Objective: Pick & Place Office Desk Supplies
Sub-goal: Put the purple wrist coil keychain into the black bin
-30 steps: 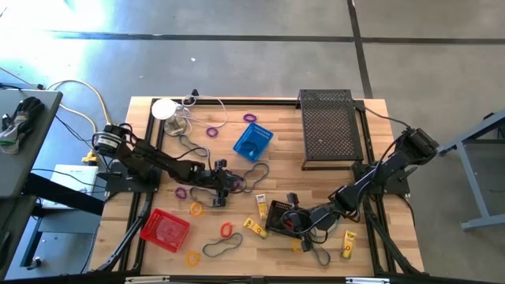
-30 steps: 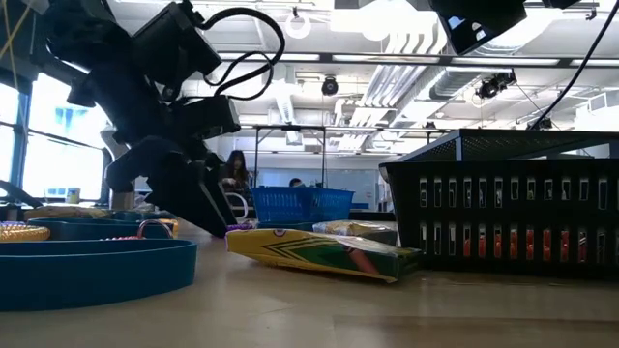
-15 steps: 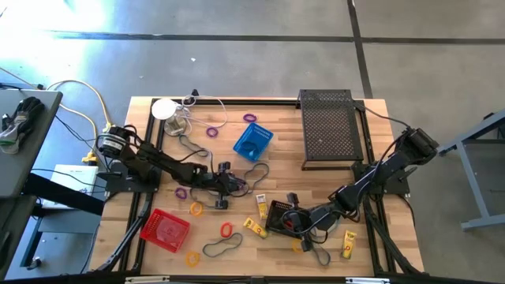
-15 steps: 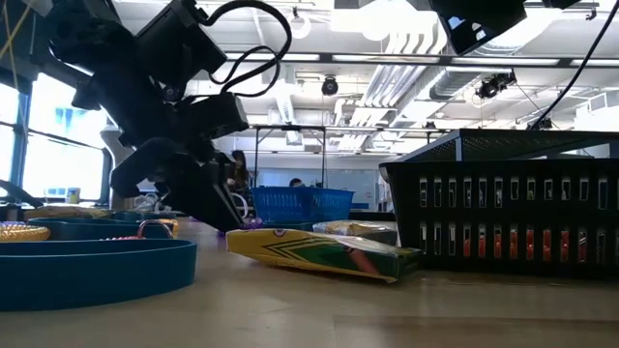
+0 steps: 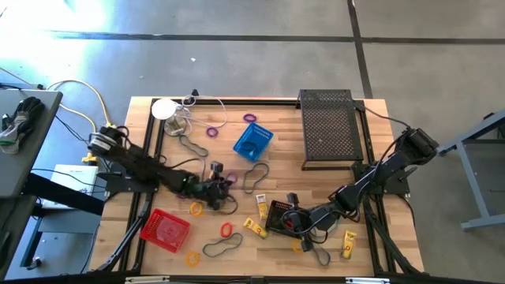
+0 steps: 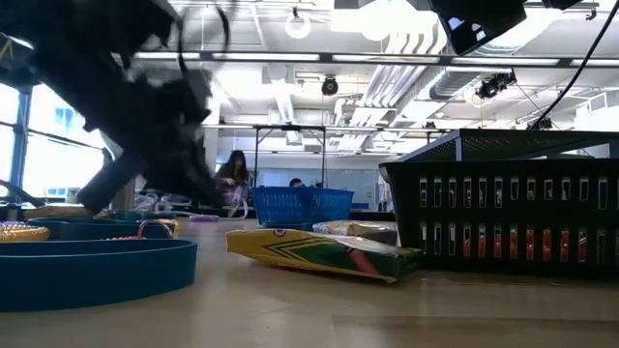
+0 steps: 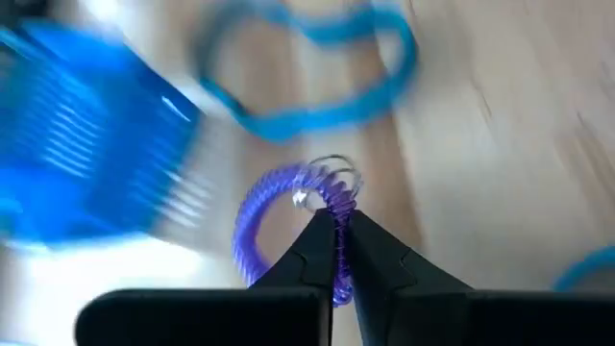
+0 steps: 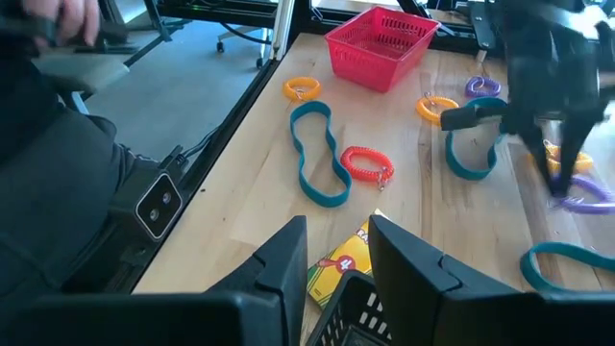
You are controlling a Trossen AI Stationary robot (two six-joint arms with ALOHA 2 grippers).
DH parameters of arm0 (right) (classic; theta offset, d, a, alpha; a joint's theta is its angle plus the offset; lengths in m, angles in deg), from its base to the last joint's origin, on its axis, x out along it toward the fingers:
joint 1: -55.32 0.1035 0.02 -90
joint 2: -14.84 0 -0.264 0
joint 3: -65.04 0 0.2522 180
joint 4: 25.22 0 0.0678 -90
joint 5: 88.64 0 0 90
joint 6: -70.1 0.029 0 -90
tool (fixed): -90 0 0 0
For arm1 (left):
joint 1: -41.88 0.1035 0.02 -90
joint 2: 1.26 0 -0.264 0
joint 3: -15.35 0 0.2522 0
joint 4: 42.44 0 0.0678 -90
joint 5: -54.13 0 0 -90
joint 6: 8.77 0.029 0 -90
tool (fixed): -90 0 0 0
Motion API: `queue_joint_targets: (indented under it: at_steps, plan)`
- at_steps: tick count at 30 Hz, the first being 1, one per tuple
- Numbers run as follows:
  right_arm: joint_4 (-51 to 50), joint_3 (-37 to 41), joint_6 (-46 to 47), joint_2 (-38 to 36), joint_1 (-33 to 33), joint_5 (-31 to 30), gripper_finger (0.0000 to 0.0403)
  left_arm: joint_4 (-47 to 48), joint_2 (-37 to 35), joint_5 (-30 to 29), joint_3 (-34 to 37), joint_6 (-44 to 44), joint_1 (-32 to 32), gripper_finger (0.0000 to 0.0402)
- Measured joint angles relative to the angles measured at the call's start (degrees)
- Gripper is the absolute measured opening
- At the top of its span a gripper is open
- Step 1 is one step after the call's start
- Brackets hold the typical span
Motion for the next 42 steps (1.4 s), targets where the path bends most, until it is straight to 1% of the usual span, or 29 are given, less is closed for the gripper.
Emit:
queue_joint_targets:
  at_steps: [2,3,5,6,7,9,12,15,17,19,21,23,24,28,31,34,37,40,42]
  plan:
    - [0.0,0.0,0.0,0.0,0.0,-0.2,0.01,-0.9,-1.2,-6.0,-0.5,5.3,-1.9,0.0006]
    - [0.0,0.0,0.0,0.0,0.0,-0.2,0.01,-0.8,-1.6,-7.3,-0.7,7.3,-2.5,0.0006]
    - [0.1,0.0,0.0,0.0,0.0,-0.2,0.01,-0.4,-3.4,-7.7,-0.9,9.0,-2.9,0.0006]
    - [0.1,0.0,0.0,0.0,0.0,-0.3,0.01,-1.0,-4.6,-6.6,-1.3,8.9,-2.9,0.0006]
    - [0.1,0.0,0.0,0.0,-0.1,-0.2,0.01,-1.7,-6.0,-4.4,-1.7,8.0,-2.8,0.0006]
    - [0.1,0.0,0.0,0.0,-0.4,-0.2,0.01,-3.5,-8.9,1.9,-2.1,4.9,-2.0,0.0006]
    - [0.2,0.0,0.0,0.0,-0.6,-0.5,0.01,-8.7,-12.3,13.3,-2.4,0.7,-0.8,0.0006]
    - [0.1,0.0,0.0,0.0,-1.0,-1.3,0.01,-16.2,-13.2,25.9,-2.5,-3.0,0.1,0.0006]
    - [0.4,0.0,-0.1,0.0,-1.3,-3.6,0.01,-20.7,-12.7,33.6,-2.4,-6.4,0.9,0.0005]
    - [1.1,0.0,-1.3,0.0,-1.6,-7.4,0.01,-25.1,-11.9,40.7,-2.5,-10.2,1.9,0.0005]
    - [3.6,0.0,-3.7,-0.2,-1.7,-11.1,0.01,-28.4,-10.7,44.6,-2.5,-13.7,2.5,0.0005]
    - [7.4,0.0,-7.5,-0.3,-1.7,-14.2,0.01,-30.3,-9.6,46.1,-2.5,-15.8,2.9,0.0005]
    - [9.1,0.0,-9.6,-0.3,-1.7,-14.8,0.01,-31.5,-8.9,46.3,-2.5,-16.3,3.0,0.0005]
    - [13.9,0.0,-18.3,-0.3,-2.7,-15.2,0.0101,-35.8,-5.9,46.4,-2.5,-16.7,3.2,0.0005]
    - [14.5,0.0,-20.1,-0.1,-4.3,-15.2,0.0111,-38.8,-4.0,46.8,-2.5,-16.7,3.5,0.0005]
    - [14.9,0.0,-19.4,-0.1,-6.0,-15.0,0.0139,-39.7,-3.1,47.2,-2.5,-16.9,4.0,0.0005]
    - [14.7,0.0,-18.2,-0.1,-7.5,-11.9,0.0178,-39.9,-3.1,47.1,-2.5,-17.2,4.6,0.0005]
    - [14.9,0.0,-19.3,-0.1,-9.1,-5.6,0.0215,-40.3,-3.1,47.1,-2.5,-17.3,5.2,0.0005]
    - [15.7,0.0,-19.8,-0.1,-10.1,-4.0,0.0233,-40.6,-3.1,47.0,-2.5,-17.3,5.2,0.0005]
